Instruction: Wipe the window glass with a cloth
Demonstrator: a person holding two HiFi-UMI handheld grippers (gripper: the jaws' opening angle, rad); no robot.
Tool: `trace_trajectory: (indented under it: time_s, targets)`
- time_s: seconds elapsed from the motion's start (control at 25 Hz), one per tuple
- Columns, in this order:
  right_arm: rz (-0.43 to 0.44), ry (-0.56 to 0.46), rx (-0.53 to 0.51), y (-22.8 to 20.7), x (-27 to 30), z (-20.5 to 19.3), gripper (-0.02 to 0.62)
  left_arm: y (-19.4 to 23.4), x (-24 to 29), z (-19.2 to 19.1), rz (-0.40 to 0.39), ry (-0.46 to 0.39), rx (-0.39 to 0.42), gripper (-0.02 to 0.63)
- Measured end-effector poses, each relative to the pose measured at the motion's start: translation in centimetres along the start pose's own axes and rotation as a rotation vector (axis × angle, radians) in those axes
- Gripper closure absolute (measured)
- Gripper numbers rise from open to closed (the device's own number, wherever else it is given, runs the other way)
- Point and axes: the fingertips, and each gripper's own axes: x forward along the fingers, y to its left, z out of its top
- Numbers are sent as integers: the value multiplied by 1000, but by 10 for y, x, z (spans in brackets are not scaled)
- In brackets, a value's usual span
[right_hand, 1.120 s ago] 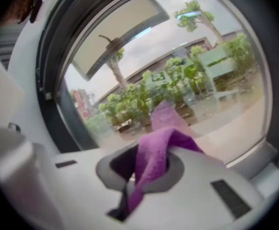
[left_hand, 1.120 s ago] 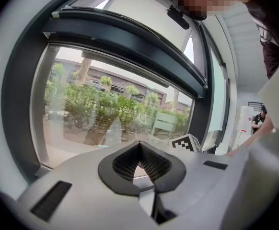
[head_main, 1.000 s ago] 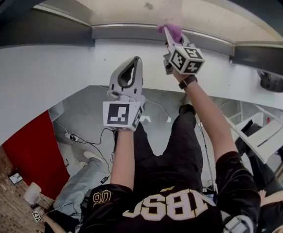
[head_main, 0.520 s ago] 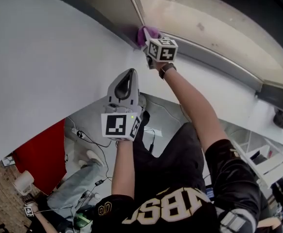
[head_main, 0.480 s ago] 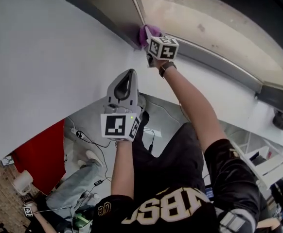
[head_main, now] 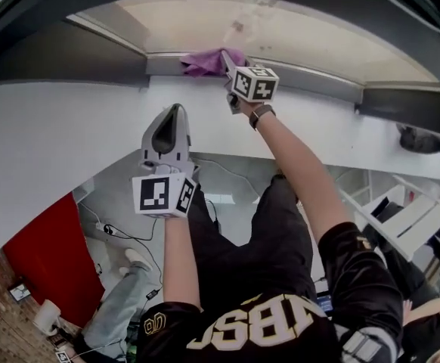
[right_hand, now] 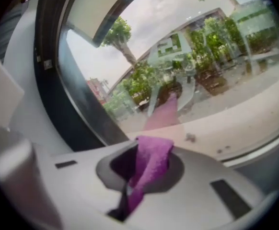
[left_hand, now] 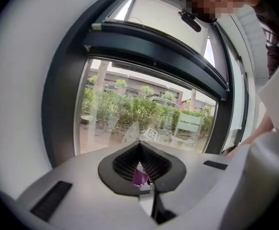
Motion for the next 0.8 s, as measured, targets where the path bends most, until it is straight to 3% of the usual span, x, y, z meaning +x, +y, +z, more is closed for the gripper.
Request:
trace_trajectory:
  time_s: [0.36, 0.56, 0.68, 0.72, 0.8]
  targets:
    - [-273, -94, 99, -233, -196, 39, 571, -200, 80, -47, -219, 22, -35, 588]
    - [-496, -233, 266, -339, -292, 59, 571, -264, 100, -53, -283, 19, -19, 586]
    - [-557, -308, 376, -368, -335, 75, 571, -284, 99, -39, -279, 13, 18, 586]
    - [-537, -311, 368, -364, -343, 80, 571, -288, 97, -31, -274, 12, 30, 586]
    - [-461, -268, 248, -329, -344, 91, 571, -290, 92, -13, -253, 7, 39, 587]
